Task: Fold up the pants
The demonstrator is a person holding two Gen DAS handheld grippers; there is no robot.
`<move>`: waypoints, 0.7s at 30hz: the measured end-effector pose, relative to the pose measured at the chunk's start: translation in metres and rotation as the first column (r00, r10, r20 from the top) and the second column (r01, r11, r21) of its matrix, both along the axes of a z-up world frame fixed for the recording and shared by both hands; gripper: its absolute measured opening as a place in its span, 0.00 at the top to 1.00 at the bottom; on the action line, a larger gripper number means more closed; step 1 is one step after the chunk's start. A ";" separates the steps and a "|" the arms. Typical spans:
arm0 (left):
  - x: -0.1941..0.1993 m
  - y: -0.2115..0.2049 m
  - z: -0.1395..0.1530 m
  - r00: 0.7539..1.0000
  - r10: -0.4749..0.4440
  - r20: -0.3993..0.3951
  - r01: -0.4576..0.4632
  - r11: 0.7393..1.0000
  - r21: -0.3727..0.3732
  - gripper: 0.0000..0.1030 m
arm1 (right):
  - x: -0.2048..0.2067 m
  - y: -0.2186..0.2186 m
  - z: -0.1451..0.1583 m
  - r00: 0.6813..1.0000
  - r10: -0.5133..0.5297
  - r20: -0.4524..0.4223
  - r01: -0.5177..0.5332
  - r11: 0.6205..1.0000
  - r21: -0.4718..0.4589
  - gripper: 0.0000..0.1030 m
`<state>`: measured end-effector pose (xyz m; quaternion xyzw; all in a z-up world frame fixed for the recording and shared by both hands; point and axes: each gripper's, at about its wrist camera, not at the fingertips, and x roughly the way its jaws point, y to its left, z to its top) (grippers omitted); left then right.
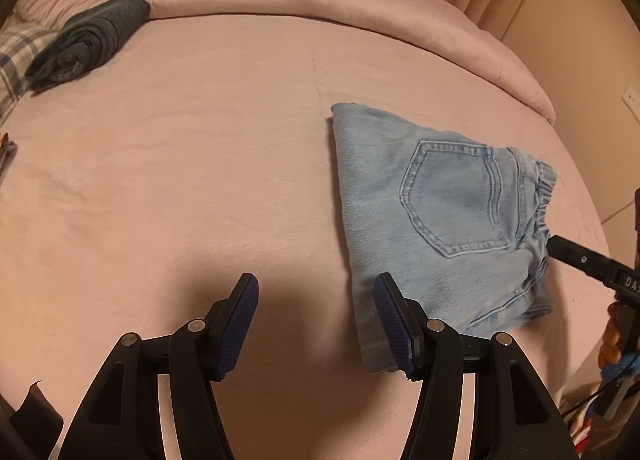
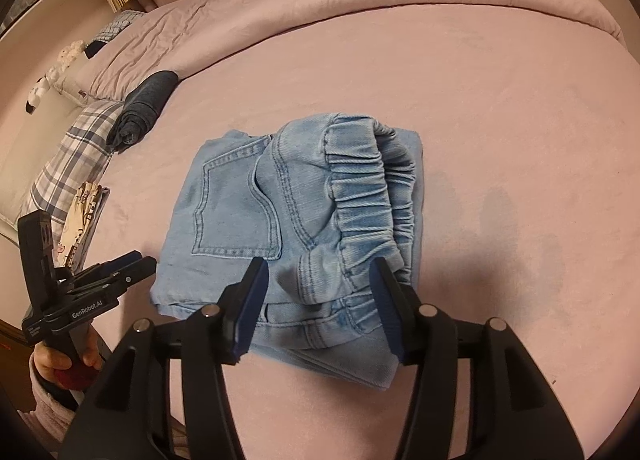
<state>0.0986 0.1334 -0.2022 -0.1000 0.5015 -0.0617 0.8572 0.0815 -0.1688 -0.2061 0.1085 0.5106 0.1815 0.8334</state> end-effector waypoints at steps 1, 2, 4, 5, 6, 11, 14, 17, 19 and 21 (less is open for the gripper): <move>0.001 0.001 0.000 1.000 0.000 -0.002 -0.001 1.000 -0.022 0.42 | 0.001 -0.001 0.000 1.000 -0.001 -0.003 0.001 1.000 0.007 0.49; 0.002 0.004 0.001 1.000 0.001 -0.006 -0.001 0.998 -0.059 0.42 | 0.002 -0.003 0.000 1.000 -0.003 -0.006 0.003 1.000 0.016 0.49; 0.005 0.007 0.001 1.000 -0.001 -0.010 0.000 0.993 -0.117 0.42 | 0.003 -0.008 -0.001 1.000 -0.015 -0.010 0.015 0.999 0.034 0.49; 0.007 0.008 0.001 1.000 -0.003 -0.012 0.001 0.989 -0.147 0.42 | 0.004 -0.011 0.000 1.000 -0.024 -0.010 0.024 0.999 0.043 0.49; 0.009 0.010 0.000 1.000 -0.004 -0.014 0.001 0.984 -0.179 0.42 | 0.005 -0.014 0.000 0.999 -0.033 -0.009 0.033 0.998 0.049 0.49; 0.022 0.013 -0.006 0.999 0.011 -0.037 -0.020 0.963 -0.268 0.42 | 0.013 -0.031 -0.008 0.995 -0.089 -0.045 0.092 0.993 0.070 0.46; 0.028 0.011 -0.011 0.999 0.004 -0.053 -0.020 0.955 -0.296 0.42 | 0.015 -0.036 -0.015 0.992 -0.101 -0.071 0.108 0.989 0.098 0.46; 0.034 0.009 -0.017 0.997 0.003 -0.071 -0.025 0.946 -0.322 0.42 | 0.017 -0.037 -0.020 0.990 -0.105 -0.090 0.114 0.988 0.105 0.46; 0.037 0.008 -0.020 0.996 0.003 -0.086 -0.032 0.942 -0.335 0.42 | 0.018 -0.037 -0.023 0.989 -0.108 -0.100 0.119 0.986 0.115 0.46; 0.039 0.006 -0.022 0.996 0.002 -0.092 -0.034 0.940 -0.338 0.42 | 0.019 -0.038 -0.026 0.988 -0.109 -0.111 0.122 0.985 0.125 0.45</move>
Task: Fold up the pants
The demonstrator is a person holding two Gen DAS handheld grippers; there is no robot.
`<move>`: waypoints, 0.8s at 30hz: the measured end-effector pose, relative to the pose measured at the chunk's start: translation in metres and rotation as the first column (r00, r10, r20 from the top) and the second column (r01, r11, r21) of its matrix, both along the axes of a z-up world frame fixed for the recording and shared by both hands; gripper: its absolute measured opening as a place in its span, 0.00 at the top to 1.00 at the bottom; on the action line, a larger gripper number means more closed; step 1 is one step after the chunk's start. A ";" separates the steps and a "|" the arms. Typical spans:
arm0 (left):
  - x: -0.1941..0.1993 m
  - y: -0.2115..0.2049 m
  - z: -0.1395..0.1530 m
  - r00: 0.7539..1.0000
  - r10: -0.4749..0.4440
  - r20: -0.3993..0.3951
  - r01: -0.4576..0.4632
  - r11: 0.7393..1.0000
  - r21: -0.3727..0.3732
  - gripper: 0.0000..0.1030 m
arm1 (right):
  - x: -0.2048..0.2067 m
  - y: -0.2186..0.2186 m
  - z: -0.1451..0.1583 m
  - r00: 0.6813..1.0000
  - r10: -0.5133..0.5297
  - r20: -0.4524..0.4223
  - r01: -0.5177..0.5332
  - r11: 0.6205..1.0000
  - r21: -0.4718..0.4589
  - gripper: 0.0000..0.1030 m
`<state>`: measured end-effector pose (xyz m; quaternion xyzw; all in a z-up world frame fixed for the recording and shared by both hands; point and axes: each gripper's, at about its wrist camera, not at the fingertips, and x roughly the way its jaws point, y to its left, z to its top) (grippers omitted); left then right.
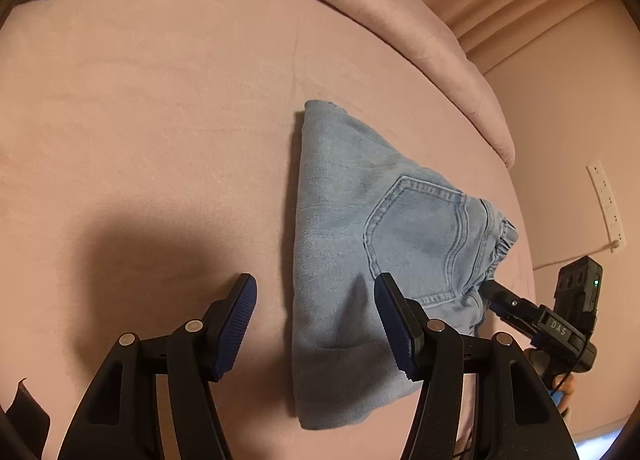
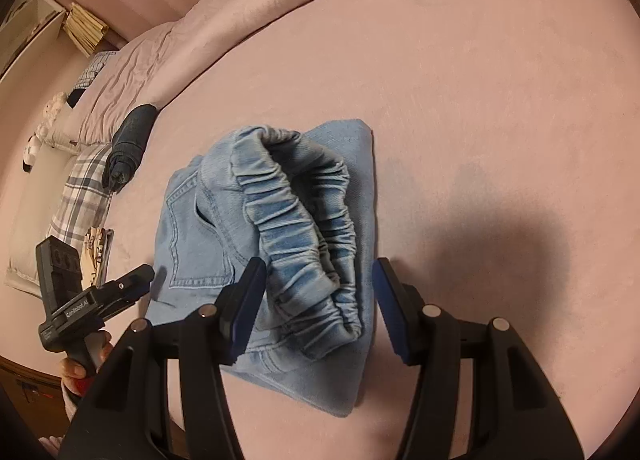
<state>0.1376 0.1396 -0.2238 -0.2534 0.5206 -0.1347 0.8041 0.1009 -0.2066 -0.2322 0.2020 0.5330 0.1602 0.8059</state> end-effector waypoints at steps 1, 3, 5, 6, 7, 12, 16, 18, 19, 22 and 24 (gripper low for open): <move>0.001 0.000 -0.001 1.000 -0.001 -0.002 0.001 1.000 0.001 0.42 | 0.001 0.000 -0.001 1.000 0.000 -0.003 0.000 1.000 0.005 0.45; 0.002 -0.002 -0.002 1.000 -0.002 -0.005 0.002 1.000 0.001 0.42 | 0.002 -0.001 -0.003 1.000 0.002 -0.010 -0.002 1.000 0.012 0.45; 0.004 0.000 -0.003 1.000 -0.004 -0.006 0.004 1.000 -0.001 0.42 | 0.003 -0.001 -0.005 1.000 0.000 -0.015 0.000 1.000 0.020 0.43; 0.004 0.001 -0.003 1.000 -0.003 -0.007 0.003 1.000 -0.003 0.42 | 0.004 -0.001 -0.006 1.000 -0.001 -0.018 0.002 1.000 0.021 0.43; 0.005 0.001 -0.003 1.000 -0.003 -0.008 0.003 1.000 -0.005 0.42 | 0.004 -0.002 -0.007 1.000 -0.002 -0.021 0.003 1.000 0.024 0.42; 0.003 0.007 -0.004 1.000 -0.007 -0.009 0.007 1.000 -0.008 0.42 | 0.007 -0.003 -0.011 1.000 0.002 -0.031 -0.001 0.999 0.035 0.41; 0.004 0.009 -0.005 1.000 -0.011 -0.011 0.010 1.000 -0.023 0.37 | 0.011 -0.004 -0.015 0.999 0.009 -0.044 -0.007 0.999 0.052 0.40; 0.005 0.009 -0.006 1.000 -0.014 -0.009 0.013 1.000 -0.025 0.36 | 0.013 -0.005 -0.017 0.999 0.009 -0.051 -0.006 0.998 0.064 0.39; 0.006 0.009 -0.006 1.000 -0.018 -0.008 0.018 1.000 -0.019 0.36 | 0.014 -0.006 -0.018 0.999 0.010 -0.054 -0.006 0.998 0.068 0.39; 0.009 0.008 -0.007 1.000 -0.028 -0.002 0.028 1.000 -0.010 0.36 | 0.017 -0.004 -0.020 0.998 0.013 -0.059 -0.009 0.997 0.075 0.36; 0.010 0.009 -0.007 1.000 -0.031 0.000 0.031 0.999 -0.014 0.36 | 0.019 -0.001 -0.021 0.998 0.020 -0.056 -0.016 0.997 0.072 0.35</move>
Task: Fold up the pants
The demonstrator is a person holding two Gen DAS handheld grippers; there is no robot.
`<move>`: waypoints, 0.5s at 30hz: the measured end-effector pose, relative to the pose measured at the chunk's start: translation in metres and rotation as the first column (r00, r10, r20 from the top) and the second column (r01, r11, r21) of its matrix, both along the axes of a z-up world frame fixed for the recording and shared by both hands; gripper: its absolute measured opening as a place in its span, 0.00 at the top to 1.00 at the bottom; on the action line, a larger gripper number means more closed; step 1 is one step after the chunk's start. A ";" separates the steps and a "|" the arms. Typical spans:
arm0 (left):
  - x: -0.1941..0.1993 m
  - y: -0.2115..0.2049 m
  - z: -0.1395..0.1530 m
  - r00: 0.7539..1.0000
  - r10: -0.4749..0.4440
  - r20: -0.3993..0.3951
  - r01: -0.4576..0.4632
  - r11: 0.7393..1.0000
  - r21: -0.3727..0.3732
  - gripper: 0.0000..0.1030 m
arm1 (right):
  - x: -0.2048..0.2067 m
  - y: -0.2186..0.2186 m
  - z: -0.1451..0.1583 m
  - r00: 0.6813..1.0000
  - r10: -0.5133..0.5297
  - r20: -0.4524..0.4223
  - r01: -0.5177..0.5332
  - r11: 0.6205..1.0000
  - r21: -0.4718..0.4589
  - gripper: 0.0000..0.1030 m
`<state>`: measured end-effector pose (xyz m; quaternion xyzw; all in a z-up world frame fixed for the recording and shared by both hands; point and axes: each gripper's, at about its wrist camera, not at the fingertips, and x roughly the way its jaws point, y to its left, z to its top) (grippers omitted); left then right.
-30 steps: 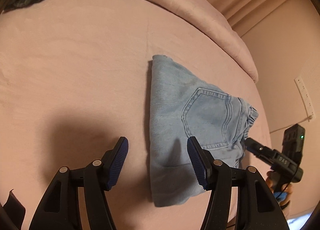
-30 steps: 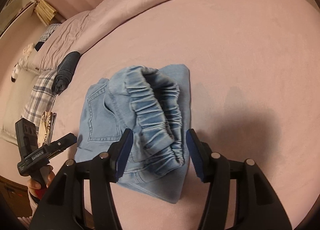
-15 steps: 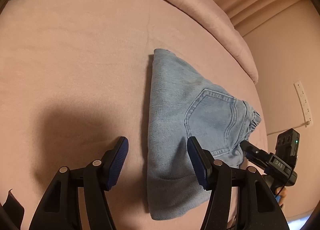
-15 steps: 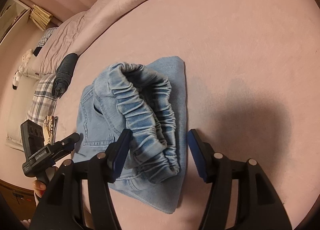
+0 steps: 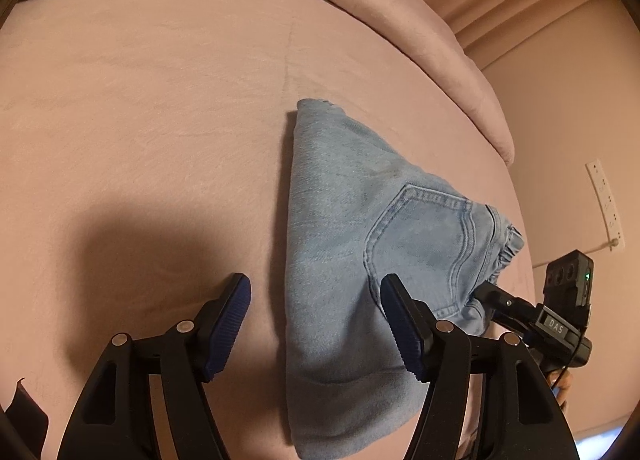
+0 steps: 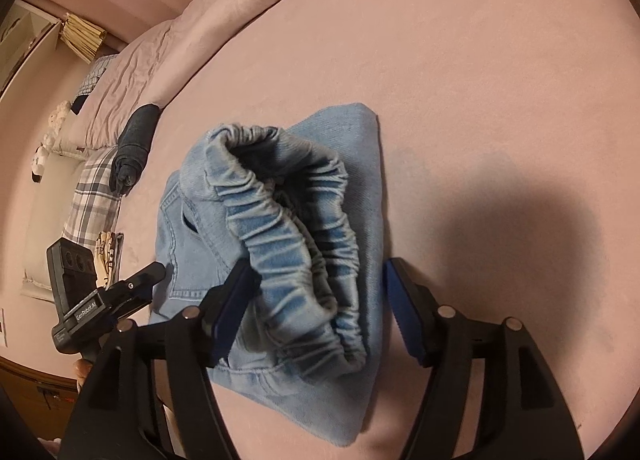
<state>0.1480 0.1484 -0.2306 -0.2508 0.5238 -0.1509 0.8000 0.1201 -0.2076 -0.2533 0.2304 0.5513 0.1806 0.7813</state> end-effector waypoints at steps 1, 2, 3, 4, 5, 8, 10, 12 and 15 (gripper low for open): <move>0.001 0.001 0.000 1.000 -0.001 0.001 0.001 1.000 -0.006 0.35 | 0.001 0.002 0.000 1.000 0.006 0.002 -0.006 1.000 -0.003 0.34; 0.002 0.003 -0.001 1.000 -0.001 0.003 0.001 1.000 -0.014 0.35 | 0.003 0.003 0.000 1.000 0.011 0.005 -0.011 1.000 0.000 0.32; 0.003 0.005 -0.002 1.000 -0.003 0.004 0.003 1.000 -0.023 0.35 | 0.004 0.003 -0.001 1.000 0.015 0.004 -0.015 1.000 0.002 0.32; 0.003 0.005 -0.003 1.000 -0.003 0.007 0.003 0.999 -0.033 0.35 | 0.006 0.004 -0.001 1.000 0.019 0.003 -0.019 1.000 0.004 0.31; 0.004 0.006 -0.003 1.000 -0.004 0.009 0.005 0.999 -0.041 0.35 | 0.008 0.004 -0.002 1.000 0.026 0.002 -0.026 1.000 0.008 0.31; 0.007 0.005 -0.004 1.000 -0.015 0.015 0.015 0.999 -0.050 0.35 | 0.013 0.007 -0.002 0.999 0.045 0.002 -0.045 0.999 0.005 0.29; 0.008 0.001 -0.004 0.999 -0.029 0.022 0.031 0.998 -0.052 0.35 | 0.017 0.013 -0.003 0.998 0.067 0.007 -0.067 0.998 -0.008 0.26; 0.011 -0.002 -0.005 0.999 -0.038 0.021 0.039 0.997 -0.062 0.35 | 0.021 0.017 -0.003 0.997 0.080 0.017 -0.080 0.997 -0.015 0.22; 0.012 -0.004 -0.005 0.999 -0.042 0.029 0.044 0.997 -0.064 0.35 | 0.025 0.019 -0.005 0.995 0.090 0.033 -0.090 0.996 -0.013 0.18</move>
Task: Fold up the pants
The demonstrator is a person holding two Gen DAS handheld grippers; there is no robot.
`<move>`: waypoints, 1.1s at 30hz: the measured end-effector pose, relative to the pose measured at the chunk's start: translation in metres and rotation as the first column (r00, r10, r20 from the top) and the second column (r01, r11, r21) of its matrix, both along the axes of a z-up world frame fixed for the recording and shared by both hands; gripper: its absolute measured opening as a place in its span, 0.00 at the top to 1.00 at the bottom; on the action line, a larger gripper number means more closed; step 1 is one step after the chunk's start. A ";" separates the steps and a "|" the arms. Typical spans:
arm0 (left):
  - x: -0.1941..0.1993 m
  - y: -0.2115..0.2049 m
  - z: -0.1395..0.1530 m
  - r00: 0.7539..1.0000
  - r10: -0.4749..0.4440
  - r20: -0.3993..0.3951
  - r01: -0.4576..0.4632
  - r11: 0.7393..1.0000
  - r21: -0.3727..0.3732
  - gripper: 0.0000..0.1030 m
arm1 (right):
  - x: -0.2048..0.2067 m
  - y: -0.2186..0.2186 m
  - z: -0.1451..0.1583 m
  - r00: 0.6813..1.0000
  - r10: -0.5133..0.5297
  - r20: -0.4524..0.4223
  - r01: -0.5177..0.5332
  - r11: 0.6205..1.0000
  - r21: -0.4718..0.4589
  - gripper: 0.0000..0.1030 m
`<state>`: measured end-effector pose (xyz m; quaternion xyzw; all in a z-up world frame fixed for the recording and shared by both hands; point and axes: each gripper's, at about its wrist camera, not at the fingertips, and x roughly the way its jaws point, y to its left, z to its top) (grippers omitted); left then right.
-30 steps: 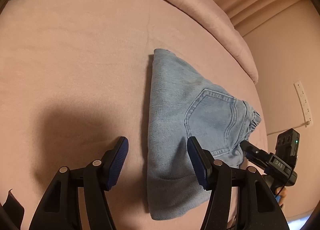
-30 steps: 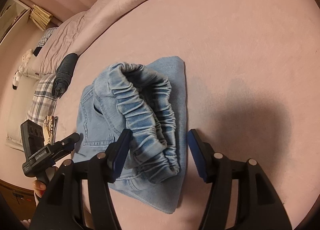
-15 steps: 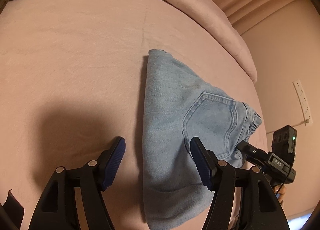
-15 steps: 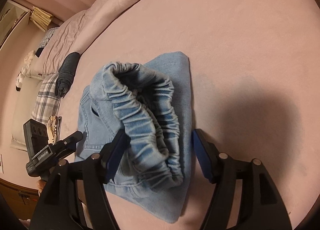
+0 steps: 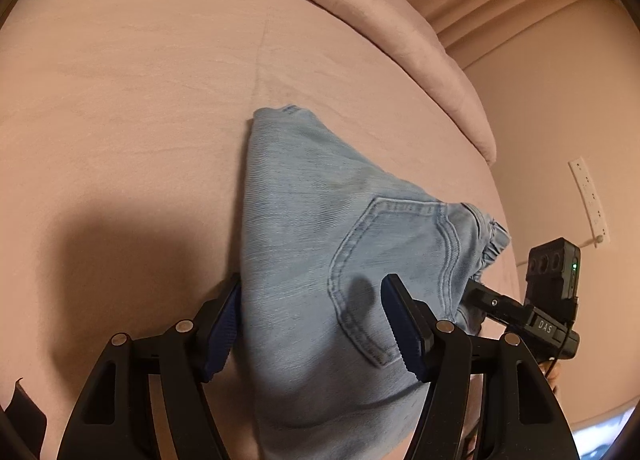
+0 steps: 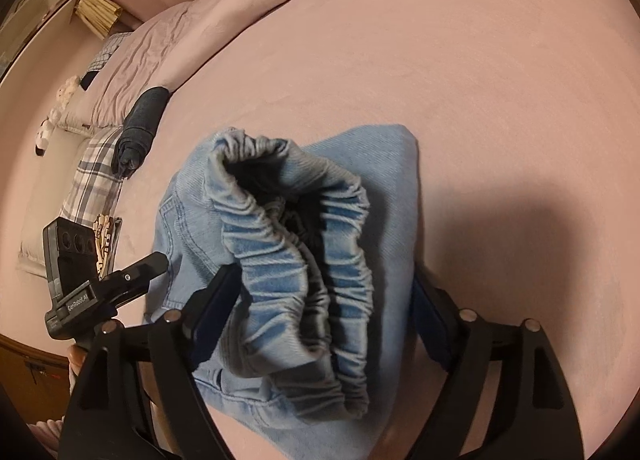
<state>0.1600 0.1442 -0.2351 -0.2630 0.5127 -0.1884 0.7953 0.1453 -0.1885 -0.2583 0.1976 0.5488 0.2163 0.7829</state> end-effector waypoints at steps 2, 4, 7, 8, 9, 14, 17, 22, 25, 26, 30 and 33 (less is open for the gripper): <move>-0.002 0.002 0.000 1.000 0.000 0.001 0.000 1.000 0.000 0.36 | -0.001 -0.001 0.000 1.000 0.002 0.007 -0.002 1.000 0.006 0.18; -0.003 0.004 0.000 1.000 -0.001 -0.003 0.001 1.000 -0.009 0.37 | -0.004 -0.004 0.000 1.000 0.011 0.014 -0.011 1.000 0.021 0.18; -0.004 0.008 -0.002 1.000 0.000 -0.013 0.000 0.999 -0.033 0.37 | -0.012 -0.012 -0.001 1.000 0.027 -0.005 -0.027 0.995 0.092 0.18; -0.001 0.006 -0.002 1.000 0.002 -0.016 -0.003 0.999 -0.037 0.37 | -0.015 -0.013 -0.002 1.000 0.025 -0.011 -0.023 0.993 0.112 0.18; -0.002 0.007 -0.003 1.000 0.003 -0.020 -0.004 0.999 -0.043 0.37 | -0.018 -0.016 -0.002 1.000 0.020 -0.017 -0.017 0.991 0.134 0.18; -0.001 0.002 0.000 1.000 -0.002 -0.023 0.002 1.000 -0.009 0.37 | -0.029 -0.012 -0.003 0.999 0.015 -0.030 -0.011 0.991 0.132 0.18; -0.001 -0.003 0.002 1.000 -0.007 -0.018 0.007 1.000 0.030 0.36 | -0.030 0.002 -0.002 0.999 0.017 -0.028 -0.015 0.999 0.052 0.17; -0.002 -0.007 0.002 1.000 -0.017 0.003 0.017 1.000 0.014 0.23 | -0.028 0.006 -0.001 1.000 -0.006 -0.028 0.007 1.000 0.019 0.16; -0.002 -0.008 0.002 1.000 -0.011 -0.004 0.011 1.000 0.007 0.21 | -0.029 0.005 0.000 0.999 -0.042 -0.022 0.042 0.999 0.031 0.16; -0.002 -0.008 0.002 1.000 -0.017 -0.010 0.017 1.000 0.017 0.21 | -0.029 0.004 0.000 0.998 -0.054 -0.019 0.055 0.998 0.037 0.16; -0.002 -0.013 0.004 1.000 -0.006 -0.021 0.006 0.999 0.043 0.21 | -0.030 0.005 0.001 0.997 -0.078 -0.024 0.079 0.996 0.038 0.16; -0.003 -0.016 0.004 1.000 0.001 -0.022 0.001 0.998 0.057 0.21 | -0.030 0.005 0.001 0.992 -0.124 -0.040 0.125 0.991 0.038 0.16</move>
